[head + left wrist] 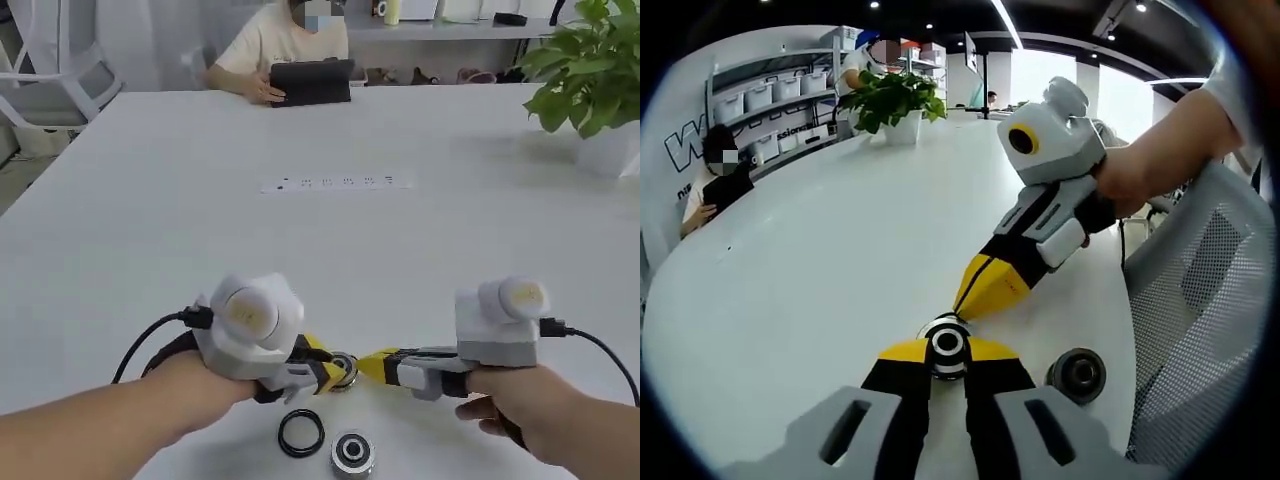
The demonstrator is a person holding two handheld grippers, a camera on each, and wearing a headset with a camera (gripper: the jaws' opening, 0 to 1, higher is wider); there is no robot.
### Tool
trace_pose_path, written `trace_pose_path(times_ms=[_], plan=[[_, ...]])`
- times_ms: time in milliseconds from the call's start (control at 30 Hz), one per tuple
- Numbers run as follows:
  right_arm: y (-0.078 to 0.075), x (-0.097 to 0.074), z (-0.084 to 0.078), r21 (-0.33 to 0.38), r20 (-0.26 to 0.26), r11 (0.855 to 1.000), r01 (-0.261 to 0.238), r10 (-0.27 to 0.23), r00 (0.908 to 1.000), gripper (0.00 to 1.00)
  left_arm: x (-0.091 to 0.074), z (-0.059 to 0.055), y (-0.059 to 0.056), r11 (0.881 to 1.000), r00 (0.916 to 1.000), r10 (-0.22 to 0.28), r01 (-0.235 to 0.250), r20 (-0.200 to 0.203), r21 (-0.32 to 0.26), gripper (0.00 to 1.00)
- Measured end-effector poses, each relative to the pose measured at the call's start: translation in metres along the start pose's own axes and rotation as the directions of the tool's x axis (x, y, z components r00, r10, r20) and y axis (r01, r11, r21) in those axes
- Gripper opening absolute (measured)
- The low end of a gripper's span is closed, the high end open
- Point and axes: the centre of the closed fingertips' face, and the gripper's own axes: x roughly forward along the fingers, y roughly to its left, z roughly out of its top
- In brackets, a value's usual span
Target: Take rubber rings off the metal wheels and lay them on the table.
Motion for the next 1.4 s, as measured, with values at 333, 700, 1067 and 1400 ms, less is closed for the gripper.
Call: trace_pose_path(times_ms=[333,700,1067,1400], plan=[[0.006,0.0,0.003,-0.001,0.003,1.0,-0.008,0.008,1.0,0.0,0.0,0.0,0.0,1.0,0.9998,0.019,-0.019,-0.011,-0.006,0.07],[0.017,0.003,0.003,-0.019,-0.003,0.998,-0.053,0.053,0.9986,0.0,0.001,0.0,-0.002,1.0,0.9997,0.017,-0.017,-0.015,-0.004,0.07],[0.025,0.002,0.009,-0.015,0.025,0.996,-0.093,0.094,0.9953,0.0,0.002,0.001,-0.003,1.0,0.9999,0.013,-0.013,-0.006,-0.006,0.07],[0.022,-0.005,0.008,-0.018,0.017,0.997,-0.074,0.074,0.9971,0.0,0.0,0.003,-0.005,1.0,0.9998,-0.021,0.021,-0.006,-0.02,0.1]])
